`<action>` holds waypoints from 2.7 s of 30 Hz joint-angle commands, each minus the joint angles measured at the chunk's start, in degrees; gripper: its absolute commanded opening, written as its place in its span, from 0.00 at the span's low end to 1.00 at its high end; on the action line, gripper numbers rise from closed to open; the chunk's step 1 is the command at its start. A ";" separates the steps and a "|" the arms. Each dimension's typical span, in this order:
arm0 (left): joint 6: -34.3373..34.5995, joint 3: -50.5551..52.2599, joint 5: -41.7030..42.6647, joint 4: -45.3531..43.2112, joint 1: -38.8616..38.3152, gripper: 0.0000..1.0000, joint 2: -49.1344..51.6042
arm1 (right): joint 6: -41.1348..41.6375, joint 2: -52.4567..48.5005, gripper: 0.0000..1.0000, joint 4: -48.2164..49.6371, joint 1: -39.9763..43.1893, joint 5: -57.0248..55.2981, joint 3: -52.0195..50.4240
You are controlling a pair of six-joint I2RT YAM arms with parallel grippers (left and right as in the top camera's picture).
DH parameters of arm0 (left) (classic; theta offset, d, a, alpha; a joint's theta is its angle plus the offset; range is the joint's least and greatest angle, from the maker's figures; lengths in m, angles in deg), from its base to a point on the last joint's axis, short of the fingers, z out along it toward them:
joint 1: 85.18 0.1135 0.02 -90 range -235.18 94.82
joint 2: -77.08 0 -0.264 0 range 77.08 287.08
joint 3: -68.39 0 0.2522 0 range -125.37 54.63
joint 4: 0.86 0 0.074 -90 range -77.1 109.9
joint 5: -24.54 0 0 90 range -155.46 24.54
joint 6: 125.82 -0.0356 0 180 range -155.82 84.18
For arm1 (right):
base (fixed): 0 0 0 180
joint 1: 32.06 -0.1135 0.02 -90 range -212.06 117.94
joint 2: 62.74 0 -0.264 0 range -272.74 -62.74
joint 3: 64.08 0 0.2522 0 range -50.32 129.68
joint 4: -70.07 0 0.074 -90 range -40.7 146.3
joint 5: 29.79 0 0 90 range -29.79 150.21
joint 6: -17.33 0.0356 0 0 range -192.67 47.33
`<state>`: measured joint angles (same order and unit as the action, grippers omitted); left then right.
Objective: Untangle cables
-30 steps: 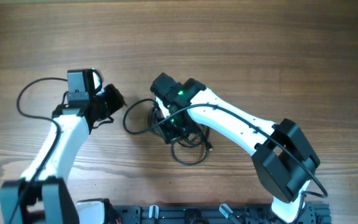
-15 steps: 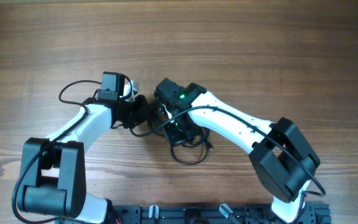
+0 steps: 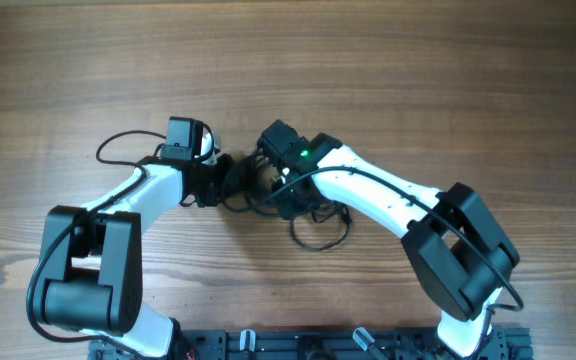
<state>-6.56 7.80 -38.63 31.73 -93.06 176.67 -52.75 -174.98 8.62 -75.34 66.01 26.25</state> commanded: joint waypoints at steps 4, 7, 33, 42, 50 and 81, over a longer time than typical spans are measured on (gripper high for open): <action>-0.07 -0.20 -2.27 -0.15 -0.17 0.10 1.62 | -7.10 0.72 0.09 0.07 1.42 -5.40 1.44; -0.07 -0.20 -2.25 -0.17 -0.17 0.10 1.62 | -10.54 0.72 0.10 0.02 1.42 -9.29 1.64; -0.07 -0.22 -0.74 -0.63 -0.15 0.10 1.62 | -41.09 0.70 0.46 6.27 1.51 -16.41 5.44; -0.04 -0.33 -0.72 -0.83 -0.15 0.09 1.62 | -36.30 0.72 0.47 -7.89 1.77 -1.66 5.49; -0.04 -0.33 -0.31 -0.81 -0.15 0.09 1.62 | -35.04 0.70 0.49 4.04 2.69 -17.75 -2.23; -0.04 -0.33 -0.31 -1.05 -0.15 0.09 1.62 | -30.49 -0.15 0.52 30.10 6.51 -11.28 0.55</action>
<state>-6.56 7.76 -38.60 30.84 -93.06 177.37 -85.51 -174.89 37.61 -70.60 53.55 25.75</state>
